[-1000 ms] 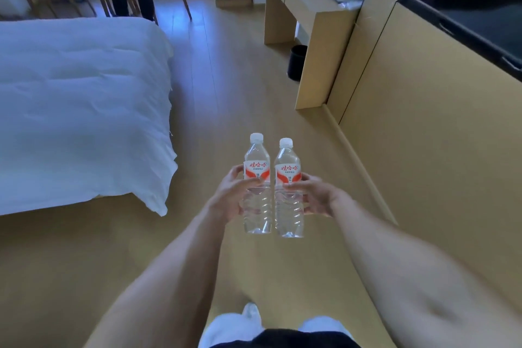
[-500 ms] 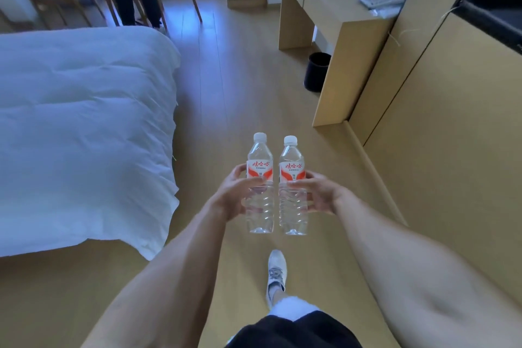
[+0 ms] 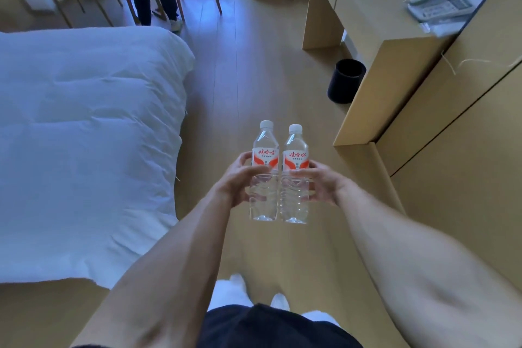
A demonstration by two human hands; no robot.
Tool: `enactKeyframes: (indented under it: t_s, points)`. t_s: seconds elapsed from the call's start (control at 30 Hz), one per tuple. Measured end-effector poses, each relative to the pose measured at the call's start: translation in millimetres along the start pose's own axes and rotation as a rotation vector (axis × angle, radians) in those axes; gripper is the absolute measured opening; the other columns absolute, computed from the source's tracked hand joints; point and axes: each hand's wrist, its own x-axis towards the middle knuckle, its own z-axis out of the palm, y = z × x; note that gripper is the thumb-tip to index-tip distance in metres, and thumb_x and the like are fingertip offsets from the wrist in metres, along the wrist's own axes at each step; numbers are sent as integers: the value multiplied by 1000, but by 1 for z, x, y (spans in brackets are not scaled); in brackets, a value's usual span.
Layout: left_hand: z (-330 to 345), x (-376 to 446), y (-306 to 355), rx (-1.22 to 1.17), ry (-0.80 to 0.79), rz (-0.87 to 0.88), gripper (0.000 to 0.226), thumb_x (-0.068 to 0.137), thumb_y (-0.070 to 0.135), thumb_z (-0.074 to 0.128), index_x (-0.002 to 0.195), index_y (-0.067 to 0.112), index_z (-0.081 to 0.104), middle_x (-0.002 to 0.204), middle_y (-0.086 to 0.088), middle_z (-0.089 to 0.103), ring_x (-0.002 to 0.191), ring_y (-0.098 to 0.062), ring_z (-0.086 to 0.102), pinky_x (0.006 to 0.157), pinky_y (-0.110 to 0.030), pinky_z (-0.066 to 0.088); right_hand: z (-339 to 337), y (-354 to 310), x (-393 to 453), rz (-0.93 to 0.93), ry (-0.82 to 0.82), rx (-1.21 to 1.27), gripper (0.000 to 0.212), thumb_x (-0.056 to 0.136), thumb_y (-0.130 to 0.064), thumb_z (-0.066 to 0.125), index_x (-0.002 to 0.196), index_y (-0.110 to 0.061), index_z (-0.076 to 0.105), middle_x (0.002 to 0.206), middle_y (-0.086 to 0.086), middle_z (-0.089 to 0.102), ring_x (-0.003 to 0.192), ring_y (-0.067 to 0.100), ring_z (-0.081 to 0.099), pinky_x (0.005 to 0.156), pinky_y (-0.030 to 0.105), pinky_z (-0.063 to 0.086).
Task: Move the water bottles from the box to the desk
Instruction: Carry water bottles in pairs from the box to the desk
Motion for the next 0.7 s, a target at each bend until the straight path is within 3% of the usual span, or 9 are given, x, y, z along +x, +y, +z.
enactKeyframes:
  t_s: [0.17, 0.33, 0.5, 0.7]
  points:
    - [0, 69, 39, 32, -29, -20, 64, 81, 8, 79, 134, 27, 48, 118, -13, 70, 103, -33, 70, 78, -64, 57, -21, -39, 53, 7, 41, 41, 55, 84, -9, 74, 135, -14, 53, 129, 14, 65, 120, 36, 61, 97, 54, 50]
    - [-2, 156, 94, 54, -86, -31, 61, 81, 7, 79, 131, 29, 51, 117, -13, 71, 97, -31, 72, 75, -63, 58, -44, -89, 116, 5, 120, 76, 51, 81, -9, 77, 129, -17, 59, 117, 10, 69, 106, 31, 65, 104, 58, 45]
    - [-8, 237, 163, 89, -154, -48, 60, 80, 7, 80, 129, 31, 54, 116, -11, 71, 104, -31, 70, 76, -66, 57, -54, -155, 179, 12, 192, 135, 50, 78, -11, 80, 123, -19, 61, 107, 6, 74, 98, 26, 70, 88, 49, 56]
    - [-17, 310, 240, 148, -197, -46, 61, 78, 8, 81, 127, 32, 55, 112, -10, 71, 96, -27, 68, 72, -60, 59, -57, -222, 245, -20, 213, 188, 56, 74, -12, 83, 126, -22, 63, 113, 8, 73, 106, 30, 68, 93, 53, 54]
